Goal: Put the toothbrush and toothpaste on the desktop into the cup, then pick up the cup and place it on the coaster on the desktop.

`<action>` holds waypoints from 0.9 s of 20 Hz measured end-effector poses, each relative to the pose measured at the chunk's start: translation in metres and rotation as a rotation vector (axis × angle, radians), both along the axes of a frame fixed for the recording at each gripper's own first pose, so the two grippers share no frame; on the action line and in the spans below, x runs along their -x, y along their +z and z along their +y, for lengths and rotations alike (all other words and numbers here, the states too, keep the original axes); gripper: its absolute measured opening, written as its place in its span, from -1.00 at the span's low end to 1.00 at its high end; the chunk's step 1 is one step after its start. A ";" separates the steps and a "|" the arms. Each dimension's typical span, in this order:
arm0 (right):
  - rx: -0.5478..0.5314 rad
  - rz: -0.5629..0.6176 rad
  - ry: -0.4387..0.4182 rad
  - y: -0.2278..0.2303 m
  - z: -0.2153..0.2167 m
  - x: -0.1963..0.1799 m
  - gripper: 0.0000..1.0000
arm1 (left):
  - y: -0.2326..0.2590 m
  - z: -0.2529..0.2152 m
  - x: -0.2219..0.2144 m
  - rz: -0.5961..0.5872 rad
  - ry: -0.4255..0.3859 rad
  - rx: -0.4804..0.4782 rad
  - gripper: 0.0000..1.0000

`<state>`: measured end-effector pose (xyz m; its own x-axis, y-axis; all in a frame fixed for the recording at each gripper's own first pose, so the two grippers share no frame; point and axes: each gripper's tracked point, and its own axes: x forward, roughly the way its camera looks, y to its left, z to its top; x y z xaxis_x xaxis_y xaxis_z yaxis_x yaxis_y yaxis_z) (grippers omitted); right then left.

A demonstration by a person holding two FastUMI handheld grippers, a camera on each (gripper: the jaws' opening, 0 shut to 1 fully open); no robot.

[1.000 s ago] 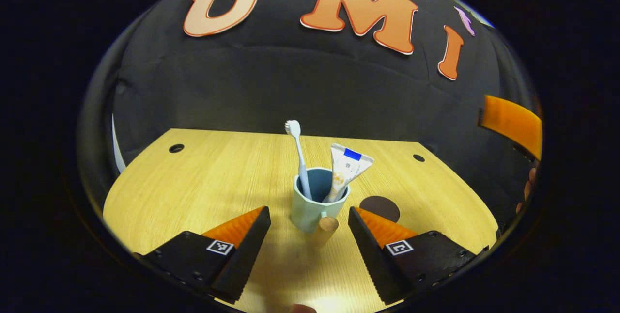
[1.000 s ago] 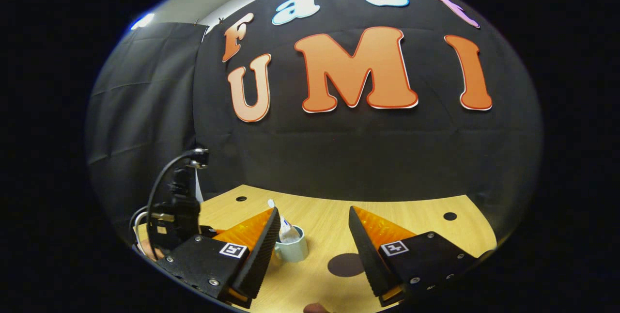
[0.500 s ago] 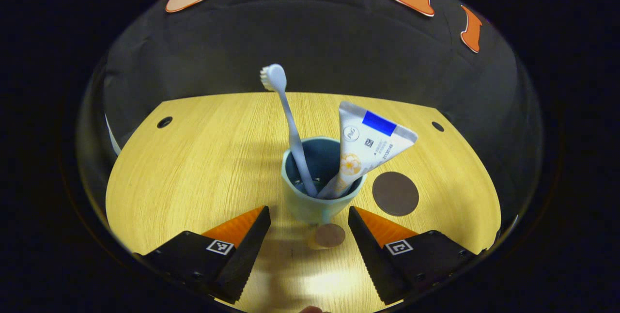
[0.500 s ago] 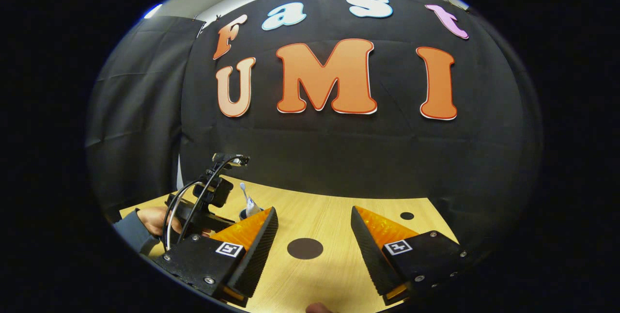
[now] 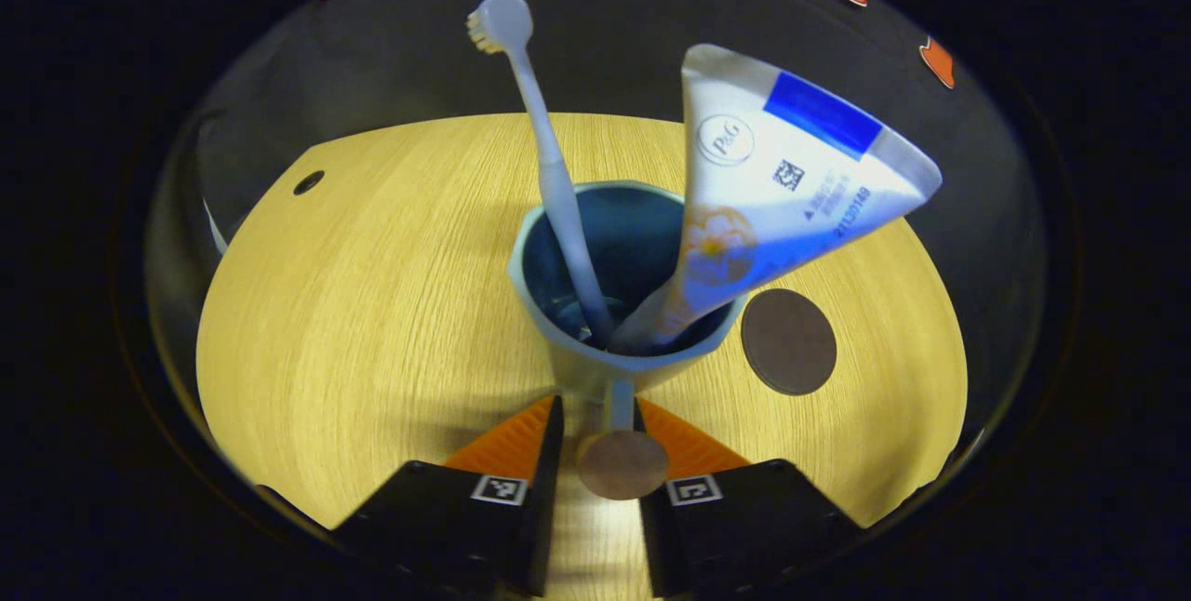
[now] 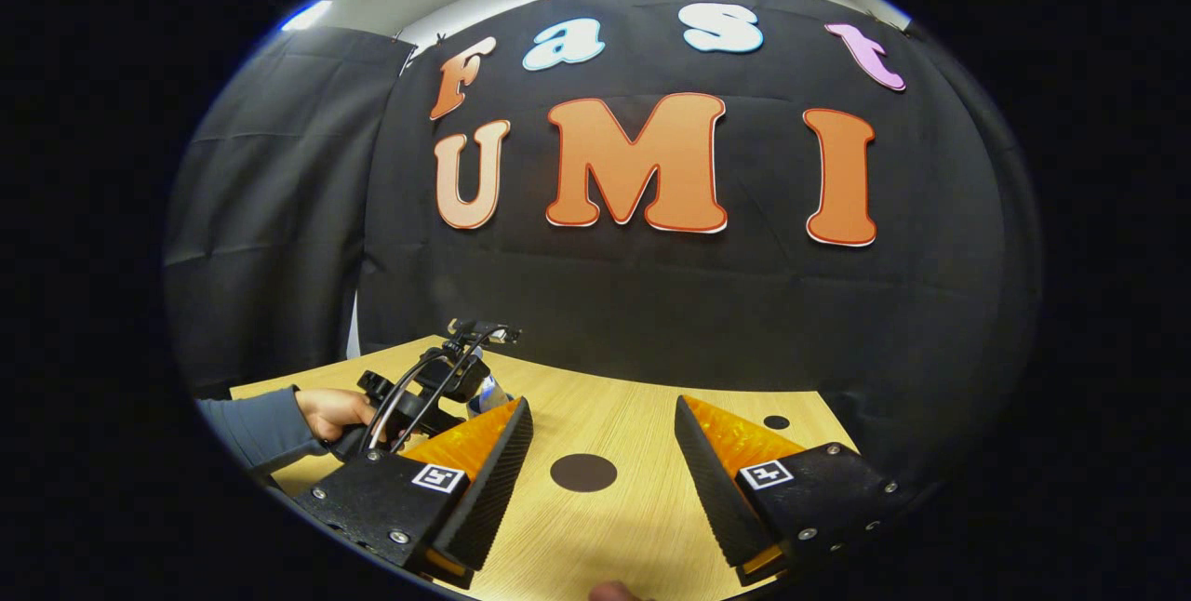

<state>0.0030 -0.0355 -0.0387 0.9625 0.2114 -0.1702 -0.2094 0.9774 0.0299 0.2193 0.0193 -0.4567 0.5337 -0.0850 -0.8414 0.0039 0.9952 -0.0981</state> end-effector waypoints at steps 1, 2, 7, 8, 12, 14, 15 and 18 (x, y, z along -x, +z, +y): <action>-0.006 -0.003 -0.002 0.000 -0.001 0.002 0.83 | -0.001 -0.002 0.003 0.003 -0.004 -0.005 -0.39; -0.012 -0.005 -0.003 0.000 -0.002 0.003 0.84 | -0.002 -0.002 0.003 0.000 -0.003 -0.013 -0.39; -0.055 -0.008 -0.021 -0.002 -0.012 0.009 0.83 | 0.000 -0.007 0.003 -0.053 0.001 -0.012 -0.56; -0.067 -0.008 -0.027 -0.003 -0.015 0.009 0.83 | 0.001 -0.007 0.005 -0.058 -0.006 -0.022 -0.60; -0.129 0.005 -0.056 -0.005 -0.027 0.007 0.84 | 0.005 -0.009 0.007 -0.082 -0.018 -0.025 -0.60; -0.151 0.006 -0.072 -0.005 -0.033 0.007 0.84 | 0.006 -0.006 0.005 -0.094 -0.023 -0.023 -0.60; -0.158 0.002 -0.079 -0.004 -0.035 0.007 0.84 | 0.007 -0.006 0.005 -0.102 -0.026 -0.028 -0.60; -0.149 -0.003 -0.096 -0.006 -0.041 0.008 0.84 | 0.014 -0.006 0.003 -0.135 -0.049 -0.037 -0.60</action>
